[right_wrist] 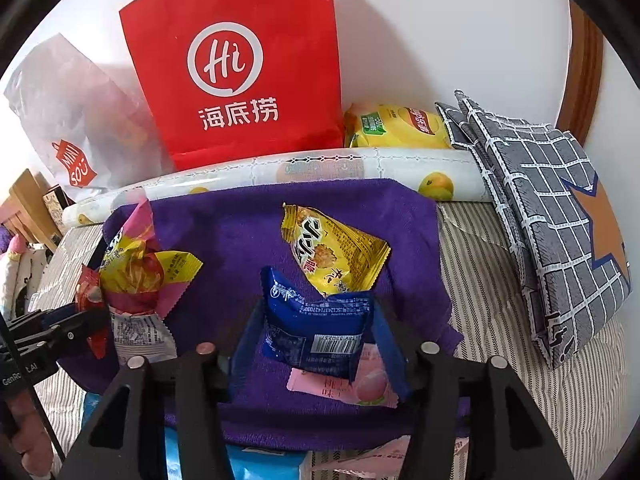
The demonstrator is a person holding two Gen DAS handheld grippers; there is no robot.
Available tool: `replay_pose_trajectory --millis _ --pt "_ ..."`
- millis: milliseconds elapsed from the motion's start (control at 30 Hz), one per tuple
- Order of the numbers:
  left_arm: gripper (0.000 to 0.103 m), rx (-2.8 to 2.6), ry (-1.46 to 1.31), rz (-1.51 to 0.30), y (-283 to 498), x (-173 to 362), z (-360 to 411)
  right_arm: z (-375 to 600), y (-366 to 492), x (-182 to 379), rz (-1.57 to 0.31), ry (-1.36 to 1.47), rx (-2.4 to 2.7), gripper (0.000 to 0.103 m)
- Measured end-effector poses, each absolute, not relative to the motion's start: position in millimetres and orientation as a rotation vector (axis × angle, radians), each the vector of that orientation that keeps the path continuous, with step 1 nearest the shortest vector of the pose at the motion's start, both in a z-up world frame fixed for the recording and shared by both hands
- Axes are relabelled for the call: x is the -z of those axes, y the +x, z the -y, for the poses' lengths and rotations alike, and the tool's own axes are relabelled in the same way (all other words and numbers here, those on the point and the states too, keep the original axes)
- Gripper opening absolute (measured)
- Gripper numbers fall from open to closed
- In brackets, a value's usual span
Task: Organize snacks
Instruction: 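Open right tool to drop blue packet on towel while left tool releases red bag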
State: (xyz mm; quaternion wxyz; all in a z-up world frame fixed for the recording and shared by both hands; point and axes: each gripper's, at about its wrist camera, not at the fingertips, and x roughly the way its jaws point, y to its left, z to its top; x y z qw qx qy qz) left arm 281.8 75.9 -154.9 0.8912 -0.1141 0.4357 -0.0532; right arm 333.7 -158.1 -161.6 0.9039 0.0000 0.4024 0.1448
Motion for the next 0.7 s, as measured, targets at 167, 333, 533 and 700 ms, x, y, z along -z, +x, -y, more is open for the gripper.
replay_pose_trajectory --millis 167,333,533,700 --pt "0.072 0.100 -0.240 -0.889 279 147 -75 153 319 144 -0.776 -0.026 -0.313 0.068" --pt "0.075 0.096 -0.231 -0.863 266 134 -74 158 298 125 -0.706 -0.042 -0.296 0.076" --pt "0.075 0.107 -0.249 -0.858 248 128 -76 183 278 116 -0.696 0.015 -0.250 0.076" --pt "0.075 0.108 -0.234 -0.866 235 127 -76 213 263 120 -0.720 0.044 -0.207 0.076"
